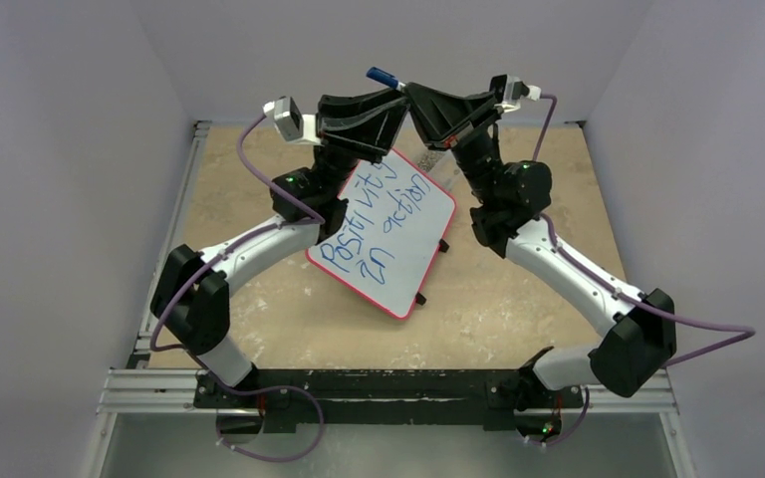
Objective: Write a sentence on the whiteboard
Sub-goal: Close the whiteboard marker at the center of the board.
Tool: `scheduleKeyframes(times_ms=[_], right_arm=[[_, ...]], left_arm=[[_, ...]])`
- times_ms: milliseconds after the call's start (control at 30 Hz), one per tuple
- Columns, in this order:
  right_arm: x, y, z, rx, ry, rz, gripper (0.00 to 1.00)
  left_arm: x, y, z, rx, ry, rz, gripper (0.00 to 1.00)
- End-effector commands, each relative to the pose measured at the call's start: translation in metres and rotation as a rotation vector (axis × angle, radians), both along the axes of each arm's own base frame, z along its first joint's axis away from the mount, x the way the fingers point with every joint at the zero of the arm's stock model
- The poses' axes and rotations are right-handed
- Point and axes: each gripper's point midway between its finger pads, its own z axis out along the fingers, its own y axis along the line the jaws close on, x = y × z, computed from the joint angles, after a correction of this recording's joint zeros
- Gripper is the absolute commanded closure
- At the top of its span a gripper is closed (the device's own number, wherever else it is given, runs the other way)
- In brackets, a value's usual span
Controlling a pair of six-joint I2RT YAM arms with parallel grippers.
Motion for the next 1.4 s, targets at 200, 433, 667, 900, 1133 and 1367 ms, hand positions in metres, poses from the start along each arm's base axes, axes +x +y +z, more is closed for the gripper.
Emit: scheduleKeyframes(times_ms=[200,433,667,900,1133,1367], right_arm=[[-0.044,-0.009,0.023,0.020,-0.128,0.023,1.00],[-0.037,-0.017,0.017,-0.079,-0.096,-0.112,1.00],[-0.026,-0.035,0.002,-0.185,-0.056,-0.292,1.00],[-0.013,-0.078,-0.047,-0.491,0.051,-0.627,1.00],[-0.008,-0.131,-0.155,-0.831,0.218,-0.871,1.00],[-0.009,-0.157,-0.258,-1.098,0.505,-0.872,1.00]], left_arm=[[-0.003,-0.030,-0.057,0.193,0.071,-0.083,0.46],[-0.016,-0.012,-0.087,0.256,0.077,-0.009,0.28],[-0.017,0.010,-0.127,0.330,0.146,0.043,0.19],[-0.014,0.029,-0.162,0.567,0.276,0.201,0.17],[0.003,0.093,-0.187,0.810,0.540,0.549,0.16],[-0.014,0.164,-0.219,1.084,0.687,0.804,0.14]])
